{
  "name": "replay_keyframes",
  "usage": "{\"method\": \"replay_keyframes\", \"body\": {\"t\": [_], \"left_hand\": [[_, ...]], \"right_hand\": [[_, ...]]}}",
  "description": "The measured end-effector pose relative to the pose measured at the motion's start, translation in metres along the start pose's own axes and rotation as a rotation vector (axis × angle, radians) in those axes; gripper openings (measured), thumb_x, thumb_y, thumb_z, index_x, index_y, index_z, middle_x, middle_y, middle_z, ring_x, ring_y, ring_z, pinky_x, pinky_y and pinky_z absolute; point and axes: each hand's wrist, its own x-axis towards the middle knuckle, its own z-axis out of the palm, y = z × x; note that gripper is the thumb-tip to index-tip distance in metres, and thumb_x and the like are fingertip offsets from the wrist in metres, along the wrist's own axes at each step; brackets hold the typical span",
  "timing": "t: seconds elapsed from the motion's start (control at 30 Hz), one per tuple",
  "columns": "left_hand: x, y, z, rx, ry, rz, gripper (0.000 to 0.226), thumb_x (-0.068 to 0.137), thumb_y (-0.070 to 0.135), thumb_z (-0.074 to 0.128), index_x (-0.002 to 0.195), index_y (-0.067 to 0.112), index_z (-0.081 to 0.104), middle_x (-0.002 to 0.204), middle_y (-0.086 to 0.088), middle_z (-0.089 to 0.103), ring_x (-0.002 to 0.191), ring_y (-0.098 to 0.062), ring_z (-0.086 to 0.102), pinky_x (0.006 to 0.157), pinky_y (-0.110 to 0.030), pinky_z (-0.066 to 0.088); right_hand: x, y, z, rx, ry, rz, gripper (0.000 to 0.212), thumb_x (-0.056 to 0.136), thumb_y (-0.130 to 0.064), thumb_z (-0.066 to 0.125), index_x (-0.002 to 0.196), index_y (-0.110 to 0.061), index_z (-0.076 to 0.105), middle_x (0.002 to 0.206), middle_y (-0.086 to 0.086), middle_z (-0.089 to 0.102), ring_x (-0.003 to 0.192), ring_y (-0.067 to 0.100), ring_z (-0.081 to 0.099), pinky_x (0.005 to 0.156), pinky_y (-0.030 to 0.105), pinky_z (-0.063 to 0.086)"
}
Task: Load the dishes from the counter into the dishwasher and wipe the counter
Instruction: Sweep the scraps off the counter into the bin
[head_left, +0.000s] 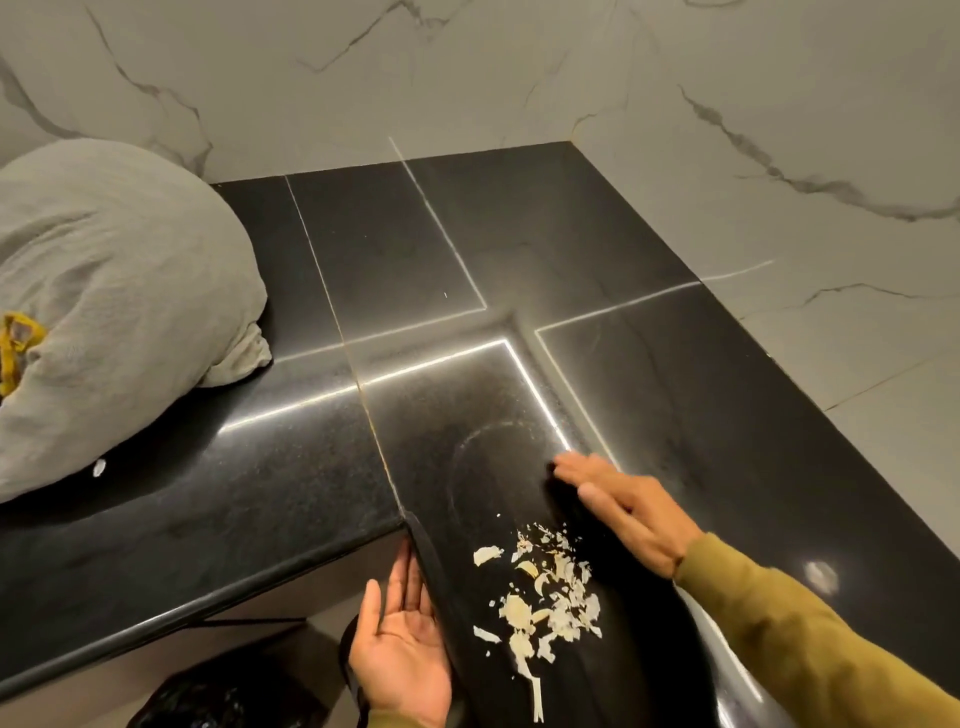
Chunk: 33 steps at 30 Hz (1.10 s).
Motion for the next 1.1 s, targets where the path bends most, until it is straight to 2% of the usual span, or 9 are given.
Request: {"method": "replay_keyframes", "body": {"t": [0.1,0.2,0.3,0.37,0.43,0.57,0.63,0.77,1.1], "left_hand": [[-0.001,-0.001,0.0,0.004,0.007,-0.004,0.077,0.033,0.036,0.095,0.104,0.009,0.079,0.124,-0.01,0.07,0.105,-0.022,0.072,0.087,-0.045,0.056],[-0.002,0.0,0.002,-0.029,0.042,-0.021,0.059,0.055,0.038,0.083,0.106,0.009,0.078,0.124,-0.011,0.07,0.107,-0.023,0.071,0.091,-0.049,0.052],[-0.005,-0.001,0.006,-0.033,0.061,-0.007,0.064,0.044,0.038,0.092,0.1,0.009,0.08,0.12,-0.011,0.072,0.104,-0.024,0.072,0.09,-0.048,0.054],[-0.007,0.0,0.011,-0.034,0.099,-0.008,0.037,0.076,0.041,0.074,0.092,0.009,0.082,0.113,-0.01,0.074,0.095,-0.022,0.075,0.089,-0.043,0.058],[-0.005,0.001,0.009,-0.045,0.15,-0.009,0.046,0.095,0.039,0.048,0.092,0.008,0.082,0.106,-0.009,0.076,0.088,-0.02,0.076,0.082,-0.039,0.061],[-0.008,0.001,0.005,-0.04,0.163,-0.023,0.045,0.102,0.038,0.039,0.127,0.009,0.063,0.117,-0.008,0.073,0.097,-0.019,0.074,0.09,-0.038,0.057],[-0.01,-0.002,0.004,-0.025,0.154,-0.029,0.046,0.103,0.037,0.037,0.132,0.009,0.059,0.126,-0.009,0.069,0.102,-0.02,0.073,0.097,-0.04,0.055],[-0.013,-0.004,0.003,-0.019,0.126,-0.019,0.046,0.105,0.036,0.033,0.134,0.009,0.058,0.133,-0.01,0.065,0.112,-0.02,0.068,0.106,-0.041,0.048],[-0.027,-0.007,0.004,0.027,0.085,0.007,0.048,0.106,0.035,0.032,0.14,0.01,0.054,0.136,-0.009,0.063,0.112,-0.019,0.066,0.099,-0.037,0.046]], "right_hand": [[0.035,0.017,-0.009,-0.125,0.206,0.177,0.08,0.09,-0.076,0.013,0.153,-0.029,0.025,0.16,-0.014,0.016,0.148,0.001,0.007,0.122,0.024,0.002],[0.056,0.015,0.014,-0.459,0.145,0.104,0.08,0.094,-0.069,0.002,0.156,-0.02,0.006,0.163,-0.003,-0.002,0.15,0.007,-0.01,0.123,0.032,-0.006],[0.039,-0.012,0.038,-0.427,-0.024,-0.067,0.07,0.099,-0.06,0.009,0.157,-0.02,0.003,0.164,-0.002,-0.005,0.149,0.005,-0.012,0.124,0.041,-0.001],[0.024,-0.027,0.046,-0.353,-0.136,-0.18,0.066,0.102,-0.056,0.014,0.157,-0.02,0.007,0.164,-0.004,-0.001,0.149,0.004,-0.009,0.124,0.038,-0.004],[0.015,-0.037,0.047,-0.209,-0.212,-0.226,0.06,0.104,-0.051,0.02,0.156,-0.021,0.019,0.163,-0.008,0.009,0.15,0.003,0.0,0.123,0.032,-0.002],[0.005,-0.018,0.033,0.008,0.126,0.042,0.06,0.101,-0.055,0.023,0.153,-0.027,0.03,0.16,-0.015,0.021,0.148,-0.001,0.014,0.124,0.031,0.01],[-0.005,-0.007,0.034,-0.19,0.217,0.141,0.071,0.098,-0.064,0.012,0.155,-0.023,0.02,0.162,-0.011,0.01,0.15,0.004,0.006,0.124,0.031,0.004],[-0.024,-0.027,0.071,-0.392,0.038,0.01,0.069,0.099,-0.06,0.004,0.156,-0.021,0.006,0.164,-0.004,-0.001,0.15,0.005,-0.008,0.123,0.036,-0.001],[0.003,-0.043,0.061,0.068,0.021,-0.034,0.05,0.105,-0.038,0.024,0.149,-0.021,0.039,0.157,-0.012,0.03,0.146,-0.002,0.017,0.124,0.039,0.014]]}}
